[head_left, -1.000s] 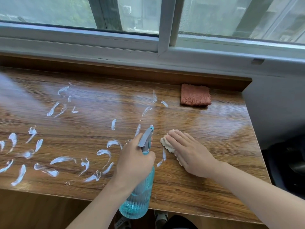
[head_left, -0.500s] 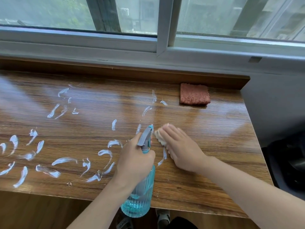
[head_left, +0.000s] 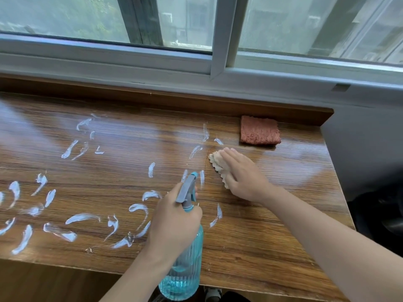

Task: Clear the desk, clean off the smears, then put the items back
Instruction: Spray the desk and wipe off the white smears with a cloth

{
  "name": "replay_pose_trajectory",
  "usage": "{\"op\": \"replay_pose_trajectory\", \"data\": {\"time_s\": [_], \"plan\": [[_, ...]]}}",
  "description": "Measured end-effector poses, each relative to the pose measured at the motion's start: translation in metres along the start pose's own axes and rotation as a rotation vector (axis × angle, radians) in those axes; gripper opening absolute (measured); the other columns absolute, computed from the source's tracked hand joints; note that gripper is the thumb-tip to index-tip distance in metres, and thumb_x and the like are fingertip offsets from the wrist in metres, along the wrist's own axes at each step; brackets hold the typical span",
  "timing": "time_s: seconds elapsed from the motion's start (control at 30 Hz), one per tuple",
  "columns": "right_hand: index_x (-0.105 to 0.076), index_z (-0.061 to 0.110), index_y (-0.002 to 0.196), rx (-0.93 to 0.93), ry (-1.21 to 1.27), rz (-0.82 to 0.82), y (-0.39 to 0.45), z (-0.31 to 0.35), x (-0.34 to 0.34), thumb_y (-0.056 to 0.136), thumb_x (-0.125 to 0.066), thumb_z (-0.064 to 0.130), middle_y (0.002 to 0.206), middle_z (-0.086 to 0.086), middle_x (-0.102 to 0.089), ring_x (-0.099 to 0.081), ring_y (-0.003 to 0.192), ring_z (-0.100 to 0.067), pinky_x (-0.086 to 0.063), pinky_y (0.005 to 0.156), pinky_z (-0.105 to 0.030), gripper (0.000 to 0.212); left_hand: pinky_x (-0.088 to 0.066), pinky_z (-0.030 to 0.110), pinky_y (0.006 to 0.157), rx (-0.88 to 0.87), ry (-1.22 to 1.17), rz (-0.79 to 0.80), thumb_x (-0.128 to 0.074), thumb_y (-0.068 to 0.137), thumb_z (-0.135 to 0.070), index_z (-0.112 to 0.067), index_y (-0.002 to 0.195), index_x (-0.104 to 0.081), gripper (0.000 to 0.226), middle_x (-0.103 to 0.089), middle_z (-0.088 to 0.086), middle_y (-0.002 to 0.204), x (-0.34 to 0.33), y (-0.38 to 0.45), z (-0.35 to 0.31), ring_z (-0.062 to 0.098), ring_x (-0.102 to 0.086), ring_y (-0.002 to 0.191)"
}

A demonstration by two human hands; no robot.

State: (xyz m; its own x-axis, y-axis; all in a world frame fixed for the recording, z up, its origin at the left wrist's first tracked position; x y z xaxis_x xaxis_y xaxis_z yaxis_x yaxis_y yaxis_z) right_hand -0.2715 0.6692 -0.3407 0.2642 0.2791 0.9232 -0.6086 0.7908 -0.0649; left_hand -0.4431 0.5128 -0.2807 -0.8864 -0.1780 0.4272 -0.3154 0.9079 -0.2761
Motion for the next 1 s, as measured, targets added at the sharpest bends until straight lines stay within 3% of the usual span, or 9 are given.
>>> {"op": "replay_pose_trajectory", "data": {"time_s": [0.1, 0.17, 0.3, 0.43, 0.63, 0.8, 0.87, 0.93, 1.0], "plan": [[-0.056, 0.021, 0.140, 0.002, 0.013, -0.103, -0.015, -0.013, 0.012, 0.093, -0.046, 0.027, 0.148, 0.006, -0.053, -0.040, 0.141, -0.018, -0.039, 0.111, -0.052, 0.048, -0.032, 0.027, 0.047, -0.009, 0.005, 0.001, -0.061, 0.089, 0.000, -0.026, 0.093, -0.059, 0.026, -0.043, -0.005, 0.059, 0.000, -0.004, 0.000, 0.013, -0.032, 0.046], [-0.063, 0.023, 0.135, 0.033, 0.021, -0.061, -0.015, -0.021, 0.018, 0.091, -0.046, 0.025, 0.143, 0.010, -0.057, -0.042, 0.137, -0.017, -0.039, 0.107, -0.053, 0.047, -0.032, 0.028, 0.047, -0.024, 0.022, 0.002, -0.061, 0.089, -0.002, -0.028, 0.094, -0.060, 0.026, -0.041, -0.010, 0.056, -0.001, -0.006, -0.001, 0.013, -0.033, 0.046], [-0.057, 0.023, 0.142, 0.141, -0.054, 0.132, 0.002, -0.022, 0.035, 0.089, -0.055, 0.025, 0.150, 0.006, -0.052, -0.038, 0.143, -0.020, -0.035, 0.115, -0.048, 0.053, -0.031, 0.034, 0.051, -0.042, 0.050, 0.015, -0.059, 0.089, -0.002, -0.026, 0.095, -0.058, 0.025, -0.040, -0.002, 0.061, -0.004, -0.007, -0.003, 0.018, -0.031, 0.051], [-0.054, 0.022, 0.140, 0.205, -0.178, 0.306, 0.018, -0.012, 0.039, 0.083, -0.061, 0.037, 0.144, 0.006, -0.052, -0.046, 0.134, -0.021, -0.043, 0.104, -0.047, 0.060, -0.031, 0.035, 0.052, -0.060, 0.074, 0.017, -0.058, 0.089, -0.001, -0.024, 0.095, -0.057, 0.024, -0.041, 0.001, 0.064, -0.007, -0.008, -0.006, 0.019, -0.031, 0.052], [-0.057, 0.025, 0.127, 0.211, -0.196, 0.244, 0.023, -0.016, 0.034, 0.078, -0.065, 0.041, 0.121, 0.006, -0.058, -0.053, 0.110, -0.019, -0.048, 0.092, -0.040, 0.052, -0.032, 0.036, 0.052, -0.054, 0.099, -0.004, -0.060, 0.087, -0.003, -0.026, 0.091, -0.056, 0.023, -0.049, 0.012, 0.070, -0.008, -0.008, -0.007, 0.020, -0.035, 0.054], [-0.057, 0.015, 0.111, 0.204, -0.143, 0.093, 0.009, -0.011, 0.022, 0.088, -0.067, 0.038, 0.097, 0.004, -0.056, -0.054, 0.091, -0.020, -0.037, 0.074, -0.031, 0.034, -0.033, 0.034, 0.052, -0.026, 0.086, -0.017, -0.059, 0.086, -0.003, -0.028, 0.090, -0.057, 0.025, -0.053, 0.010, 0.069, -0.009, -0.008, -0.007, 0.018, -0.037, 0.053], [-0.052, 0.019, 0.108, 0.162, -0.060, 0.080, 0.004, -0.009, 0.022, 0.090, -0.068, 0.040, 0.093, 0.009, -0.059, -0.056, 0.087, -0.017, -0.037, 0.071, -0.030, 0.032, -0.034, 0.035, 0.052, -0.025, 0.081, -0.021, -0.059, 0.086, -0.003, -0.028, 0.090, -0.058, 0.025, -0.056, 0.012, 0.072, -0.009, -0.008, -0.007, 0.018, -0.038, 0.053], [-0.050, 0.023, 0.108, 0.060, 0.158, 0.118, 0.004, -0.008, 0.029, 0.089, -0.069, 0.030, 0.085, 0.012, -0.068, -0.063, 0.085, -0.011, -0.044, 0.069, -0.031, 0.028, -0.034, 0.035, 0.052, -0.033, 0.083, -0.027, -0.060, 0.086, -0.003, -0.029, 0.090, -0.057, 0.026, -0.051, 0.005, 0.066, -0.009, -0.008, -0.007, 0.018, -0.037, 0.052], [-0.054, 0.028, 0.107, -0.055, 0.348, 0.117, 0.008, -0.008, 0.041, 0.085, -0.065, 0.025, 0.085, 0.007, -0.071, -0.066, 0.081, -0.013, -0.052, 0.069, -0.036, 0.024, -0.032, 0.034, 0.051, -0.035, 0.086, -0.026, -0.059, 0.087, -0.003, -0.028, 0.090, -0.057, 0.025, -0.047, 0.000, 0.063, -0.009, -0.008, -0.007, 0.017, -0.035, 0.051]]}}
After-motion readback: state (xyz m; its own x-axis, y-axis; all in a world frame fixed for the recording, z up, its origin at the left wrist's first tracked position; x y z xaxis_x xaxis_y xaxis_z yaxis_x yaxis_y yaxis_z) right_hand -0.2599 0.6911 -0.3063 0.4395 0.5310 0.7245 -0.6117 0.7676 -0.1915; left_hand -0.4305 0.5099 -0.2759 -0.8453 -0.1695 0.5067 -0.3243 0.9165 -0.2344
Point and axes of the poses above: each hand's wrist, its own y-axis towards the middle knuckle, its own x-axis out of the back of the hand, z = x × y, the point moved 4 cm from there along y, towards the middle knuckle
